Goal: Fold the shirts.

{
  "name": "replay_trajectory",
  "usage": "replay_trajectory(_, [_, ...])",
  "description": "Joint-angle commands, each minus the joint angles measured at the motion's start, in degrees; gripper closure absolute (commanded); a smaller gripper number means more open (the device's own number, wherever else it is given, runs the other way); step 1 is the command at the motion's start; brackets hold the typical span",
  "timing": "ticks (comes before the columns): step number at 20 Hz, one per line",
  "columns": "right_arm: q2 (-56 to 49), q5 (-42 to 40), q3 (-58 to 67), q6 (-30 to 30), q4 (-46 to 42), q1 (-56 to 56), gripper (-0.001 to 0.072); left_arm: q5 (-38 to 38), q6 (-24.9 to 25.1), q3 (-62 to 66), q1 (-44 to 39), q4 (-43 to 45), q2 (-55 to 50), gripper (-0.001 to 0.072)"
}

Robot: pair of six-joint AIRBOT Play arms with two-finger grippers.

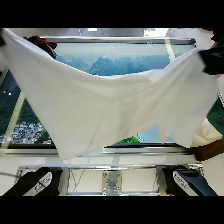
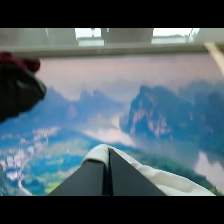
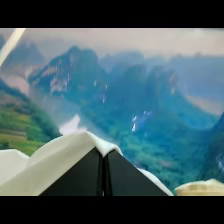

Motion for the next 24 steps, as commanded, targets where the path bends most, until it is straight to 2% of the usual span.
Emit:
replay_trajectory(1, [-9.99, -1.44, -11.04, -0.33, 5.51, 0.76, 0.0690, -2.51, -1.66, -3.80, -0.42, 0.59, -12.83, 0.0699])
replay_trajectory(5, [-23.43, -15.39, -22.64, -1.11, 7.89, 4.96, 0.0690, 10.29, -1.73, -7.50, -3.04, 0.46, -27.26, 0.0699])
replay_trajectory(7, [-29.24, -19.34, -23.82, -1.55, 8.83, 7.17, 0.0685, 17.88, -4.22, -7.48, -4.00, 0.22, -31.95, 0.0689])
replay_trajectory(8, [-31.30, -21.99, -23.80, -1.70, 8.59, 8.07, 0.0655, 22.21, -5.62, -7.48, -4.22, -1.16, -33.00, 0.0570])
replay_trajectory(9, [-32.41, -26.21, -23.80, -1.81, 8.22, 8.52, 0.0483, 26.69, -5.70, -7.43, -4.22, -3.72, -33.16, 0.0324])
replay_trajectory(10, [-32.35, -30.45, -23.74, -1.79, 7.91, 8.59, 0.0301, 29.88, -5.70, -6.38, -4.15, -5.97, -33.11, 0.0112])
replay_trajectory(11, [-32.00, -33.24, -22.73, -1.73, 7.17, 8.22, 0.0283, 30.95, -5.64, -3.87, -4.11, -6.80, -33.09, 0.0072])
replay_trajectory(14, [-29.99, -29.68, -16.68, -1.16, 1.40, 4.33, 0.0285, 27.36, -4.92, 5.90, -4.09, -6.69, -31.23, 0.0083])
replay_trajectory(16, [-28.06, -22.91, -13.68, 1.70, -4.57, -0.44, 0.0284, 26.82, -1.31, 8.04, -3.85, -5.73, -25.94, 0.0083])
replay_trajectory(18, [-26.34, -15.32, -13.38, 1.90, -4.96, -6.08, 0.0282, 22.88, 1.90, 8.02, -2.58, -4.26, -18.88, 0.0083])
replay_trajectory(20, [-26.18, -5.55, -14.25, -2.56, -1.29, -10.80, 0.0258, 11.98, 2.97, 7.91, -0.35, -2.73, -12.41, 0.0083])
replay_trajectory(21, [-26.18, -1.90, -15.98, -6.71, 2.93, -12.66, 0.0255, 6.03, 3.19, 7.91, 0.70, -2.36, -10.27, 0.0083])
replay_trajectory(22, [-26.18, -0.72, -18.34, -9.86, 7.32, -13.88, 0.0208, 0.44, 3.74, 7.91, 1.60, -2.25, -8.50, 0.0083])
replay_trajectory(24, [-26.23, -2.97, -24.26, -16.61, 13.81, -14.60, 0.0190, -6.19, 3.72, 6.23, 2.99, -2.29, -4.90, 0.0083])
